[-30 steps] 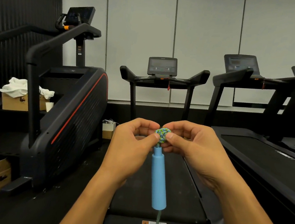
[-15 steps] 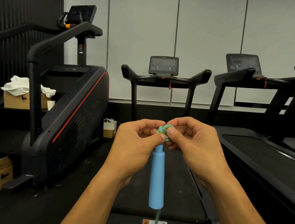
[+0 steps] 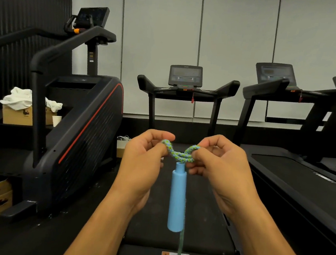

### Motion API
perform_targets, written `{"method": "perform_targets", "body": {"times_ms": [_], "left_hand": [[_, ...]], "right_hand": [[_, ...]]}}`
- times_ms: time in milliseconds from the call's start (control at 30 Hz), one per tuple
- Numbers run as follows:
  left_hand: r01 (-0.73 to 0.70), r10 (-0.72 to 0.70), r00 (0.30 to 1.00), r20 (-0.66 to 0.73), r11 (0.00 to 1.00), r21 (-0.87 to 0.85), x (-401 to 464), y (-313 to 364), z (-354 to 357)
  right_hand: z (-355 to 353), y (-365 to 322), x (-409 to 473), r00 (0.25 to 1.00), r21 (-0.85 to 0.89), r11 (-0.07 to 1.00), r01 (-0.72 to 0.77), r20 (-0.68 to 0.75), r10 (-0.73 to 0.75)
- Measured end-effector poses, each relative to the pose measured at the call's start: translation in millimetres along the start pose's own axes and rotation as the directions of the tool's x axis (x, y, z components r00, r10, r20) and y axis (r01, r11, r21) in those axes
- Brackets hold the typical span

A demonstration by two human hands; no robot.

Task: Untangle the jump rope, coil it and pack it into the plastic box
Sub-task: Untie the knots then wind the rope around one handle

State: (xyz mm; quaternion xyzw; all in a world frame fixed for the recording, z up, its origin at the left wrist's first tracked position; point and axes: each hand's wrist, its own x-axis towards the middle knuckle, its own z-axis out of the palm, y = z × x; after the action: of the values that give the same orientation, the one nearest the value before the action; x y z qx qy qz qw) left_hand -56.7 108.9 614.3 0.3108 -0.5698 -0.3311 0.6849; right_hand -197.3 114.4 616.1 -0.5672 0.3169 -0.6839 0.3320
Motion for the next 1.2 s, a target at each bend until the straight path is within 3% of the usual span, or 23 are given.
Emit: {"method": "perform_targets", "body": {"times_ms": [100, 233, 367, 533, 667, 800, 900, 1000, 1200], "left_hand": [[0.015, -0.013, 0.999, 0.042, 0.999, -0.041, -1.1, 2.9, -3.6], [0.018, 0.03, 0.961, 0.276, 0.985, -0.17, -5.3, 10.8, -11.0], [0.036, 0.014, 0.977, 0.212, 0.973, -0.229, -4.3, 8.8, -7.2], [0.017, -0.008, 0.988, 0.155, 0.998, -0.06, -4.2, 0.0, -0.3], [0.024, -0.054, 0.976, 0.212, 0.99, 0.14, -3.8, -8.5, 1.1], [0.012, -0.076, 0.962, 0.262, 0.971, 0.238, -5.8, -9.5, 1.7], [-0.018, -0.044, 0.966, 0.255, 0.972, 0.235, -4.2, -8.7, 1.3], [-0.001, -0.034, 0.981, 0.193, 0.984, 0.176, -0.3, -8.9, -0.7], [0.024, -0.032, 0.994, 0.105, 0.997, 0.075, 1.5, -6.7, -3.1]], "right_hand": [[-0.8, -2.8, 0.1, 0.999, 0.092, 0.995, -0.035, 0.005, 0.035], [-2.4, -5.8, 0.9, 0.996, 0.239, 0.968, -0.082, -0.013, 0.087], [-4.5, -7.6, 1.6, 0.996, 0.25, 0.965, -0.079, -0.014, 0.085], [-3.6, -6.4, 0.8, 0.998, 0.199, 0.978, -0.064, -0.008, 0.067], [-4.5, -6.6, 0.8, 0.999, 0.183, 0.982, -0.045, -0.014, 0.048], [-3.8, -5.2, 1.6, 0.998, 0.193, 0.98, -0.04, -0.037, 0.048], [-5.4, -2.9, 3.2, 0.997, 0.123, 0.992, -0.028, -0.065, 0.036], [-12.4, -0.3, 6.4, 0.991, -0.068, 0.998, 0.006, -0.133, -0.015], [-17.7, 0.8, 8.1, 0.992, -0.26, 0.964, 0.057, -0.095, -0.084]]}}
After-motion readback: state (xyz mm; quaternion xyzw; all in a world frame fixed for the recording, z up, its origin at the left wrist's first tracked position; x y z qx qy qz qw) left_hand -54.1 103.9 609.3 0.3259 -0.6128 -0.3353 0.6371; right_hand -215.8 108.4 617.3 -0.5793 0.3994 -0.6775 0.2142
